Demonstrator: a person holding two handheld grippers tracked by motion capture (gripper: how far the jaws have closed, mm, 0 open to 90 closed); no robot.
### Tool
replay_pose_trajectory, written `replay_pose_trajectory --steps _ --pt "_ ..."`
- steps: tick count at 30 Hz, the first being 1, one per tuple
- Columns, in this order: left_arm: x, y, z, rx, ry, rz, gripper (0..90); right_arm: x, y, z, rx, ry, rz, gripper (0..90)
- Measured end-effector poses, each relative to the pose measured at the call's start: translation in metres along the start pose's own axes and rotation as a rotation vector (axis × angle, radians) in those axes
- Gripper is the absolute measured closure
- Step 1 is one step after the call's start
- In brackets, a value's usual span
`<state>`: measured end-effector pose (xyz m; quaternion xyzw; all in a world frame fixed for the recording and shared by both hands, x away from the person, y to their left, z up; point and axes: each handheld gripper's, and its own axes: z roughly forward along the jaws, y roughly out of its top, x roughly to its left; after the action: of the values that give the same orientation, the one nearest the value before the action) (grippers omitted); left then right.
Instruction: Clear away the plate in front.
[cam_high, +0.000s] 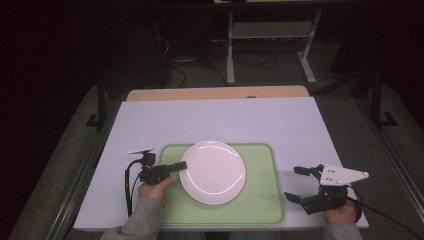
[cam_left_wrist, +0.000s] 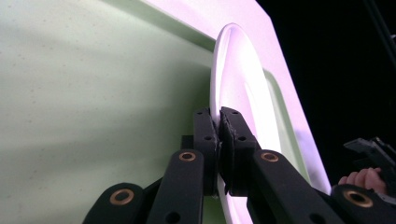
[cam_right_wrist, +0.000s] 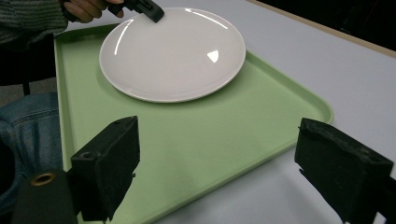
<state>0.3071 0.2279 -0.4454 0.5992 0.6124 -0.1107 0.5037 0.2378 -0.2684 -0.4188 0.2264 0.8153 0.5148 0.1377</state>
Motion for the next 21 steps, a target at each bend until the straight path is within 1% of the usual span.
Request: replay_pose_trajectory --steps 2,5,10,14,15,18,19,20,21 --pt "-0.0003 -0.0013 -0.0002 0.005 0.016 0.013 85.0 0.0001 -0.0001 -0.0001 -0.001 0.0 0.001 13.2" --pt "0.0001 -0.0025 -0.0005 0.007 0.022 0.014 84.7 0.0001 -0.0002 -0.0003 -0.001 0.0 0.002 13.2" --pt "-0.0005 -0.0047 -0.0015 0.021 0.045 0.037 83.2 0.0004 -0.0003 0.0001 0.002 0.001 0.0 13.2" --pt "-0.0007 -0.0057 -0.0021 0.033 0.045 0.045 82.5 0.0004 -0.0004 0.0002 0.003 0.0 0.0 13.2" --pt "-0.001 -0.0059 -0.0028 0.044 0.052 0.06 82.1 0.0005 -0.0004 0.0005 0.004 0.001 0.001 13.2" --pt "-0.0019 -0.0067 -0.0028 0.048 0.06 0.069 81.5 0.0008 -0.0003 0.0008 0.005 0.001 0.002 13.2" --pt "-0.0021 -0.0074 -0.0025 0.06 0.073 0.081 80.5 0.001 -0.0002 0.0008 0.006 0.002 0.002 13.2" --pt "-0.0021 -0.0074 -0.0025 0.06 0.073 0.081 80.0 0.001 -0.0002 0.0008 0.006 0.002 0.001 13.2" --pt "-0.0022 -0.0078 -0.0021 0.071 0.082 0.091 80.0 0.001 -0.0002 0.0008 0.006 0.002 0.001 13.2"
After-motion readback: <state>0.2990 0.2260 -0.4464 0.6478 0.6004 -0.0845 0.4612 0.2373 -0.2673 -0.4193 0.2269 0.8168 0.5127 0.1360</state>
